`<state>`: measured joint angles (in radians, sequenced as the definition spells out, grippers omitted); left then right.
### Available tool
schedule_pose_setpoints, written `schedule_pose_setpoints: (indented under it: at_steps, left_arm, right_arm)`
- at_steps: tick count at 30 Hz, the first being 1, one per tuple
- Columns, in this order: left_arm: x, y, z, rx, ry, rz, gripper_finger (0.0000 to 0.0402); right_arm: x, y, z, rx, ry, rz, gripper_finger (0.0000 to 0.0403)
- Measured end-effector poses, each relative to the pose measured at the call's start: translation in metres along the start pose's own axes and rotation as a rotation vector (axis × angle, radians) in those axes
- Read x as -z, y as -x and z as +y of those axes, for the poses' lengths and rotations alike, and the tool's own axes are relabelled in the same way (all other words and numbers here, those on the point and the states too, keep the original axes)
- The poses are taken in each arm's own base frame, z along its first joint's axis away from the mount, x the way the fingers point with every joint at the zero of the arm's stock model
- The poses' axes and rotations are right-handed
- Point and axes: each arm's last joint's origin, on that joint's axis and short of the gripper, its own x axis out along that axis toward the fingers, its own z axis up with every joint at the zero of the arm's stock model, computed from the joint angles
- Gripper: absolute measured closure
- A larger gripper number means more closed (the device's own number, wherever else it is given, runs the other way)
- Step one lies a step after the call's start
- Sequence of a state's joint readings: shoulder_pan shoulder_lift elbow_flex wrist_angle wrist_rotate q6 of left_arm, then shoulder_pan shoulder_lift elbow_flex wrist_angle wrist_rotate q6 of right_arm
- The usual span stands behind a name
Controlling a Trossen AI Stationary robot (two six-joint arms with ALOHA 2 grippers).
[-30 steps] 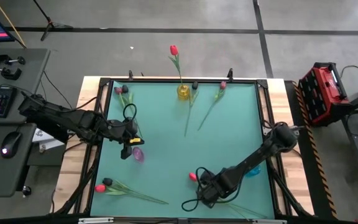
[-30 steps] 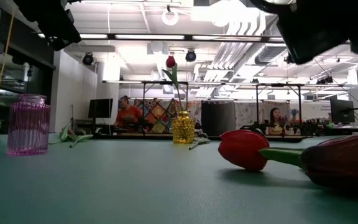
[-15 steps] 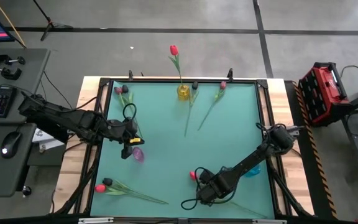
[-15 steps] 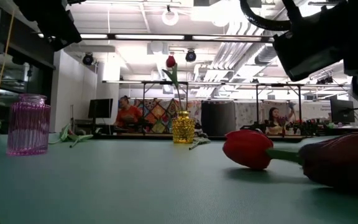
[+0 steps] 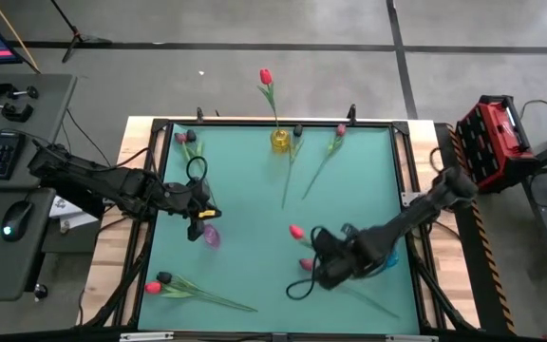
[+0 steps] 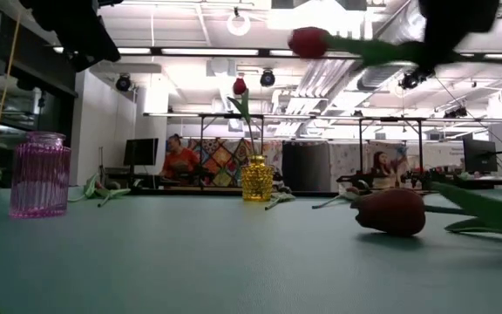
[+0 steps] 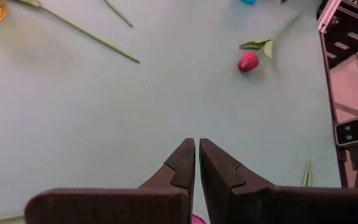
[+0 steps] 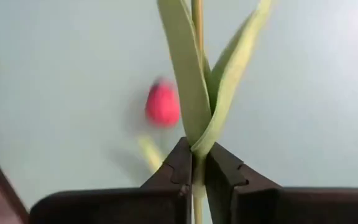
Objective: Sort flowers into vase by color
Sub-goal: Put the right red tulip into the yellow vase
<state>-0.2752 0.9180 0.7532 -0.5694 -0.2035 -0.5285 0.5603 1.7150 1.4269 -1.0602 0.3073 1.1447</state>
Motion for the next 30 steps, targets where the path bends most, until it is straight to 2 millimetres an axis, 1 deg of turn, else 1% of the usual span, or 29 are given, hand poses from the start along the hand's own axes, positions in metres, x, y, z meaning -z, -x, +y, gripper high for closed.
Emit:
schedule_pose_setpoints:
  at_steps: [4,6,9,12,15,18,21,23,27,30]
  left_arm:
    - [0.000,0.000,0.000,0.000,0.000,-0.004,0.0390]
    - [-0.001,0.000,0.000,0.001,0.002,-0.007,0.0390]
    - [-0.002,0.000,-0.001,0.009,0.007,-0.020,0.0390]
    - [-0.003,0.000,-0.002,0.018,0.026,-0.033,0.0390]
    - [-0.005,0.000,-0.003,0.034,0.031,-0.054,0.0390]
    - [-0.006,0.000,-0.004,0.040,0.033,-0.063,0.0390]
    - [-0.006,0.000,-0.004,0.040,0.033,-0.063,0.0390]
    - [-0.006,0.000,-0.004,0.038,0.033,-0.063,0.0390]
    - [-0.007,0.000,-0.002,-0.014,-0.004,-0.092,0.0390]
    - [-0.008,0.000,-0.001,-0.064,0.002,-0.121,0.0390]
  right_arm:
    - [-0.019,0.015,-0.012,-0.034,-0.017,-0.091,0.0399]
    - [-0.029,0.017,-0.013,-0.059,0.009,-0.164,0.0400]
    - [-0.051,0.015,-0.009,-0.088,0.053,-0.335,0.0400]
    - [-0.082,0.012,-0.013,-0.072,0.086,-0.500,0.0400]
    - [-0.118,0.009,-0.028,-0.025,0.094,-0.631,0.0400]
    - [-0.156,0.009,-0.052,0.015,0.075,-0.754,0.0400]
    - [-0.192,0.012,-0.082,0.040,0.033,-0.876,0.0400]
    - [-0.213,0.014,-0.104,0.039,0.008,-0.942,0.0400]
    - [-0.243,0.020,-0.147,0.055,-0.025,-1.059,0.0400]
    - [-0.258,0.024,-0.176,0.066,-0.027,-1.127,0.0400]
